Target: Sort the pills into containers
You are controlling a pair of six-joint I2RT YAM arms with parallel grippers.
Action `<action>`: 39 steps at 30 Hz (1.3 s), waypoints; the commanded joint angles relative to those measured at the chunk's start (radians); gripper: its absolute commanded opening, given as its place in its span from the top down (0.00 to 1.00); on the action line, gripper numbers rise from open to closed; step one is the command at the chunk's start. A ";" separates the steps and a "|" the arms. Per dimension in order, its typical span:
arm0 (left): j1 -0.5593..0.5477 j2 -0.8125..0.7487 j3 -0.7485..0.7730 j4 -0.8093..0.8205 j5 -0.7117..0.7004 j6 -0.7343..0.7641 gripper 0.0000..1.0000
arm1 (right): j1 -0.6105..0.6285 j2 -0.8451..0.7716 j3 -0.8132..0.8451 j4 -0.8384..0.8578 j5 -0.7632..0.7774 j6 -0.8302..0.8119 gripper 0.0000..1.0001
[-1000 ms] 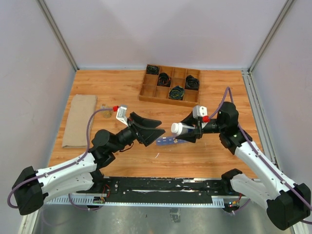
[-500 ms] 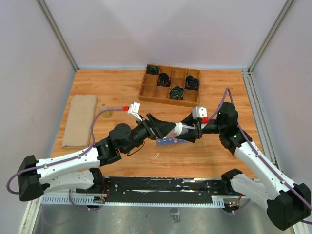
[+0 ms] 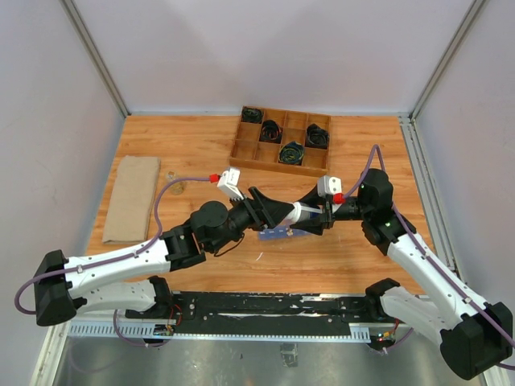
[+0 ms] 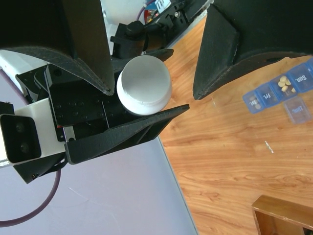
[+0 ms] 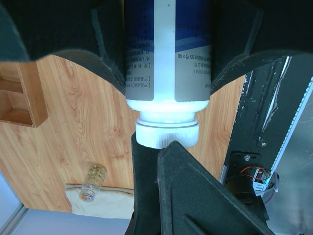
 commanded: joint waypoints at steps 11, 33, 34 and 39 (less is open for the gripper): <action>-0.024 0.022 0.036 0.002 0.018 0.002 0.43 | -0.013 0.003 -0.005 0.012 0.006 -0.005 0.88; 0.160 0.059 -0.234 0.657 0.654 0.462 0.89 | -0.013 0.000 -0.009 0.037 -0.014 0.025 0.88; 0.178 0.073 -0.248 0.717 0.743 0.505 0.91 | -0.013 -0.001 -0.009 0.036 -0.014 0.025 0.88; 0.235 0.150 -0.216 0.792 0.935 0.697 0.94 | -0.013 -0.001 -0.009 0.037 -0.014 0.025 0.88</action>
